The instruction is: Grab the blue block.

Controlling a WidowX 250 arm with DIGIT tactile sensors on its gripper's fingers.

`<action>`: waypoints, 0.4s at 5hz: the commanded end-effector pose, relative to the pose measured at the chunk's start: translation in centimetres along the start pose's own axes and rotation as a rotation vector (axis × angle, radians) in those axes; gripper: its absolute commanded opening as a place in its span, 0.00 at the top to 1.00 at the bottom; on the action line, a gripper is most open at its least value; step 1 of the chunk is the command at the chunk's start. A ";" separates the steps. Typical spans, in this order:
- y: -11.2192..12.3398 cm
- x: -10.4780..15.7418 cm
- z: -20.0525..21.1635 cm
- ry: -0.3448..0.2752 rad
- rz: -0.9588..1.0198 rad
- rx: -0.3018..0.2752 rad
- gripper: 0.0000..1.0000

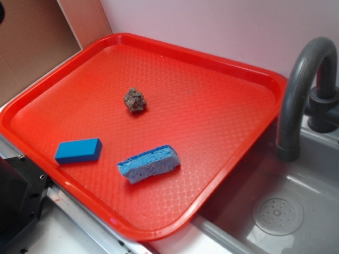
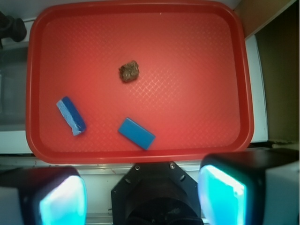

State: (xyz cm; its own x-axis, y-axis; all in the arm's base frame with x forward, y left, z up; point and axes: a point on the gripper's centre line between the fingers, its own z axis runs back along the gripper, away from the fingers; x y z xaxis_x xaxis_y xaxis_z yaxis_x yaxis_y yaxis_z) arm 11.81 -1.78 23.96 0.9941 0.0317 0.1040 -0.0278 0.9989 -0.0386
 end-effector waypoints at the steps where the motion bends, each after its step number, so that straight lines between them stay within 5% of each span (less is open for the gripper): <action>1: -1.5 1.4 -3.5 -0.099 -0.490 -0.129 0.00; 2: -2.0 1.3 -6.0 -0.163 -0.729 -0.266 0.00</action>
State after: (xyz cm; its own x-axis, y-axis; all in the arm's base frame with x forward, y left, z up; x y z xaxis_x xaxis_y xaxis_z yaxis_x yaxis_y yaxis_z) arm 13.63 -3.71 17.51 0.7310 -0.6080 0.3099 0.6696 0.7265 -0.1542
